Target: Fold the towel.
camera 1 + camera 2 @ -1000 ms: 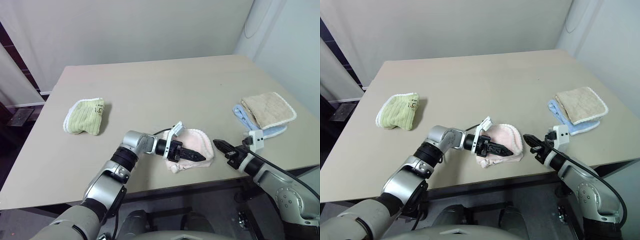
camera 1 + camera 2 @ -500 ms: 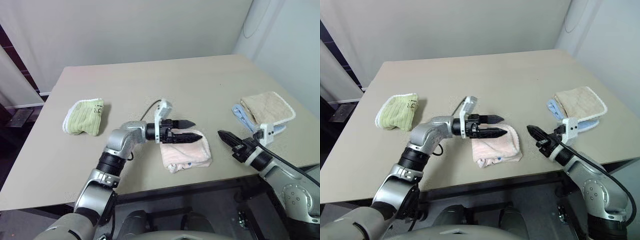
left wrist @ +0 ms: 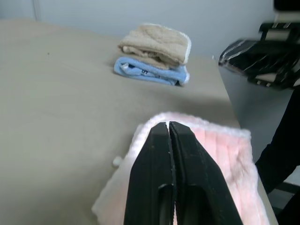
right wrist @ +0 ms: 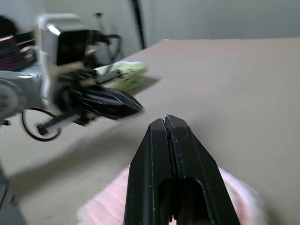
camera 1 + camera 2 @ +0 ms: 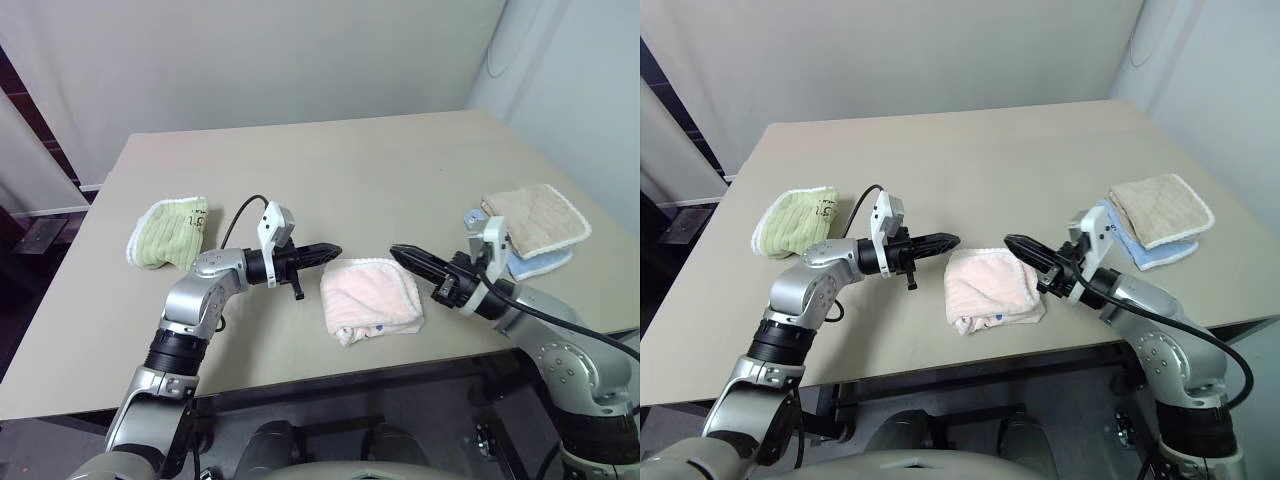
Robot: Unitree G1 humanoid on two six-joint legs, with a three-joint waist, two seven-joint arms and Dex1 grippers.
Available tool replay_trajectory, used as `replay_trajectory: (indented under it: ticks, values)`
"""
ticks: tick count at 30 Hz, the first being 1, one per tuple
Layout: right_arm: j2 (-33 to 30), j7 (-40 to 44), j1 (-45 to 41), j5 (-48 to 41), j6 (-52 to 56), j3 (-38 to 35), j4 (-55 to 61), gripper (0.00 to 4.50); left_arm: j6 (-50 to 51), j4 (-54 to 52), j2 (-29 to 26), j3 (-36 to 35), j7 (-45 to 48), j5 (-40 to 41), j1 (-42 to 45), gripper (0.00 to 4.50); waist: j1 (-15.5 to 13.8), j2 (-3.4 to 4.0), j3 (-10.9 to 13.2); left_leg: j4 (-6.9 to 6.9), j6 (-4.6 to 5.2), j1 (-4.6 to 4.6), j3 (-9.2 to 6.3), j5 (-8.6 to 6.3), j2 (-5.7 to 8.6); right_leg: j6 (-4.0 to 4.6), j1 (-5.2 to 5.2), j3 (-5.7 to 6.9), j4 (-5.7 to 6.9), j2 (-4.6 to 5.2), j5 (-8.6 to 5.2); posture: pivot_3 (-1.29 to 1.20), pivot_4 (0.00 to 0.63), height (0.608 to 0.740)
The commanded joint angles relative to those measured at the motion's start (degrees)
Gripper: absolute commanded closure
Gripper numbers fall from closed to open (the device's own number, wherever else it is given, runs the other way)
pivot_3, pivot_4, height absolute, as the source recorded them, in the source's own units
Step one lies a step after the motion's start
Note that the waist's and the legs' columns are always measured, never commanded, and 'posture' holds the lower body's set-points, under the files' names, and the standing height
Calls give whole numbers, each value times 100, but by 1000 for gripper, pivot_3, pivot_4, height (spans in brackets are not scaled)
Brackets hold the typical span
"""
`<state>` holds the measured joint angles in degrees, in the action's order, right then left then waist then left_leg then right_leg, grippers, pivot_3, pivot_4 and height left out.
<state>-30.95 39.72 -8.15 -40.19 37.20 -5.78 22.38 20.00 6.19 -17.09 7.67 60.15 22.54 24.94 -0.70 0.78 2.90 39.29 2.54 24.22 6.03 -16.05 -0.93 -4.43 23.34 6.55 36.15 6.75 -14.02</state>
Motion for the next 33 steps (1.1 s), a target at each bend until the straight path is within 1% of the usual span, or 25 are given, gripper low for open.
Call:
replay_trajectory:
  ticks: [1,4,7,9,12,14,16,17,18,19,24,27,28,30,33]
  values:
    - [-224,350,-23,582,-213,593,-348,4500,-702,123,145,205,400,-64,-164,4479,-23,-1,-1,1,0,1,0,0,1,1,0,1,0,2,-1,0,0,720]
    - [-80,391,-62,930,-463,825,-1036,4500,-665,490,326,295,604,37,-237,4479,-13,-5,-1,3,0,2,1,0,1,3,0,2,-2,3,-1,0,0,720]
    - [55,502,-56,1184,-723,962,-1639,4500,-928,1173,488,354,705,-162,-106,4479,-2,-4,-2,6,2,0,1,1,1,0,-2,2,2,2,1,0,0,720]
    - [170,516,-15,1381,-893,1081,-1952,4500,-1279,1758,560,440,706,-425,14,4479,-2,-3,-2,6,2,-2,1,1,0,-2,-2,2,5,0,1,0,0,720]
    - [333,513,15,1494,-975,1139,-2081,4500,-1716,2420,626,521,800,-685,174,4479,-2,-4,-5,6,2,-9,0,1,0,-2,-8,3,6,-2,2,0,0,720]
    - [339,550,41,1508,-935,1127,-1971,4500,-1693,2542,630,511,965,-665,237,4479,0,-8,-9,6,2,-11,1,1,-1,-3,-10,3,5,0,2,0,0,720]
    - [313,604,52,1432,-875,1039,-1867,4500,-1556,2568,608,528,1179,-620,291,4138,1,-13,-12,6,2,-16,0,1,-1,-2,-10,3,5,2,2,0,0,720]
    - [301,614,32,1399,-849,991,-1837,4500,-1517,2566,615,518,1255,-591,315,3875,1,-12,-12,6,2,-17,0,1,-1,-2,-9,3,5,3,2,0,0,720]
    - [293,621,8,1380,-823,957,-1816,4500,-1445,2557,624,501,1310,-562,336,3512,0,-12,-12,6,2,-18,0,1,-1,-2,-9,3,5,4,2,0,0,720]
    - [273,636,-5,1366,-803,928,-1764,4500,-1400,2539,633,489,1339,-553,349,3258,-1,-12,-12,6,2,-18,-1,1,-1,-2,-9,3,5,4,2,0,0,720]
    - [262,596,-58,957,-505,519,-1283,4500,-1132,2167,521,360,1405,-451,352,1471,-3,-12,-12,6,2,-16,-2,1,-2,-1,-9,3,5,6,2,0,0,720]
    - [250,438,-43,439,-154,60,-812,4500,-501,1334,47,253,1456,-297,243,453,5,-12,-11,6,2,-12,-3,1,-3,0,-9,1,6,6,3,0,0,720]
    - [229,369,-19,288,-16,-75,-678,4500,-33,1024,-169,152,1416,-145,225,63,15,-12,-11,6,2,-11,-3,1,-4,0,-7,1,7,5,3,0,0,720]
    - [203,258,24,113,199,-226,-517,4500,730,640,-464,-1,1276,114,219,20,18,-11,-11,5,1,-10,-4,1,-7,0,-5,0,8,4,3,0,0,720]
    - [224,56,80,-139,589,-384,-446,4500,2266,131,-1106,-191,1092,511,277,20,16,-12,-10,5,1,-11,-5,1,-6,0,-5,0,8,4,2,0,0,720]
